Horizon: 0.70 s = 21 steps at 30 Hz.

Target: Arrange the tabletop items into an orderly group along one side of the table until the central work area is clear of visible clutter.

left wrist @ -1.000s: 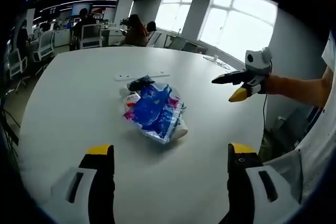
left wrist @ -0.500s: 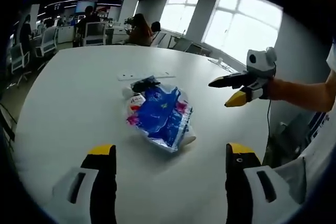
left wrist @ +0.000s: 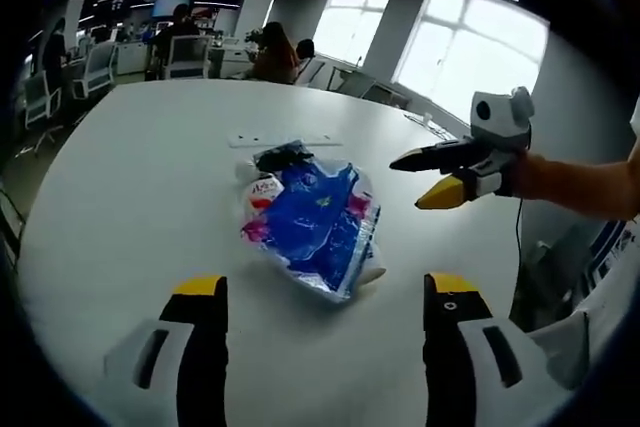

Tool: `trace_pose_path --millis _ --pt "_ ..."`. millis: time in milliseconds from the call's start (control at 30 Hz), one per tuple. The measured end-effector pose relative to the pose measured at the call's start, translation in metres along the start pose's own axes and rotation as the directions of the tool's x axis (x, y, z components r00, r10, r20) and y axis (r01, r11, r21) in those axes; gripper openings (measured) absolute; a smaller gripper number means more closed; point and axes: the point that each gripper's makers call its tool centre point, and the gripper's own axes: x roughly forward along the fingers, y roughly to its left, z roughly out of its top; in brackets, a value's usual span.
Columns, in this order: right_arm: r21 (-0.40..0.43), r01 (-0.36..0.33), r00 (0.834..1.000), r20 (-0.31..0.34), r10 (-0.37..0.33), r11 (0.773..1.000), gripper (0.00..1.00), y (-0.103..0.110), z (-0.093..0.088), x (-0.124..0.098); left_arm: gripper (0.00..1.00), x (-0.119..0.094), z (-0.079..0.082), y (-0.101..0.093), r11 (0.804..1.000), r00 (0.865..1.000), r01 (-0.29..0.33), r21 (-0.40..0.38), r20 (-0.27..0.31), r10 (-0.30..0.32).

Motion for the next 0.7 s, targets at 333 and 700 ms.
trace_pose_path --millis 333,700 --pt "0.010 -0.004 1.000 -0.006 0.004 1.000 0.50 -0.002 -0.002 0.014 0.71 0.012 -0.002 0.009 0.999 1.000 -0.022 -0.040 0.006 0.022" --pt "0.021 -0.006 1.000 -0.006 0.006 1.000 0.36 -0.005 0.000 0.030 0.55 0.023 -0.008 0.017 0.992 0.998 -0.055 -0.113 0.002 0.056"
